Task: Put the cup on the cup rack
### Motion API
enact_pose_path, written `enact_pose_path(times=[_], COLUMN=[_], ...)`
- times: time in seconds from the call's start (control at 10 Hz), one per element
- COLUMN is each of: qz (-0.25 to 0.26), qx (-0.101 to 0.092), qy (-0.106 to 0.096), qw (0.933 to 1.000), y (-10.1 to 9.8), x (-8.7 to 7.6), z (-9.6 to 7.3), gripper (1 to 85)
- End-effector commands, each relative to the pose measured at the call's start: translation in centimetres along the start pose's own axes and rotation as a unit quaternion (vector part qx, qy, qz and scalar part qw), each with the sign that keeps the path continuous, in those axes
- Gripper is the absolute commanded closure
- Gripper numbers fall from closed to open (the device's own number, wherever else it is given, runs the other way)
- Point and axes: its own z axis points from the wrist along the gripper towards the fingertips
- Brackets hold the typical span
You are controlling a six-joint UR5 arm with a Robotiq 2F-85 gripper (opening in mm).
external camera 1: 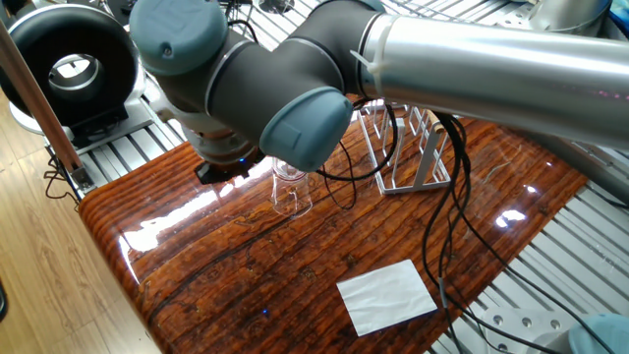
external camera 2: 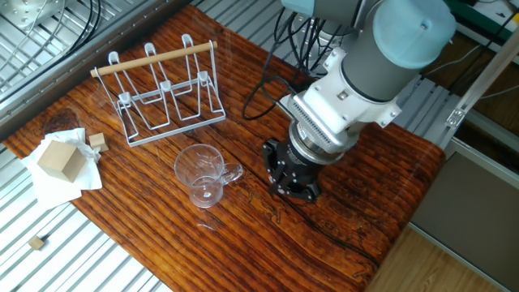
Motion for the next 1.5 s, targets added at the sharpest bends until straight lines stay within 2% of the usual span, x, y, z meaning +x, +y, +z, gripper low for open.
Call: enact_pose_path(times=[0.0,0.1,0.2,0.5,0.7,0.8,0.9,1.0,1.1,1.3,1.4], qz=[0.053,0.054,0.042,-0.004,-0.092,-0.125,-0.163,-0.225,-0.293,-0.368,-0.386], qx=[-0.038,-0.036,-0.024,-0.011,0.008,0.008,0.007,0.025,0.043,0.039,0.042], qy=[0.028,0.032,0.030,0.026,0.025,0.027,0.026,0.013,-0.001,-0.019,-0.025], qw=[0.9975,0.9974,0.9984,0.9996,0.9954,0.9917,0.9862,0.9740,0.9552,0.9289,0.9211], y=[1.8,1.7,1.1,0.2,-1.3,-1.5,-1.5,-2.4,-3.2,-2.5,-2.5], x=[0.9,1.1,1.1,0.9,0.6,0.6,0.5,-0.3,-1.2,-2.2,-2.5], z=[-0.3,-0.3,-0.2,-0.2,-0.4,-0.5,-0.5,-0.4,-0.4,-0.3,-0.3], gripper=[82.3,82.3,83.3,84.3,84.3,84.3,84.3,84.3,84.3,84.3,84.3])
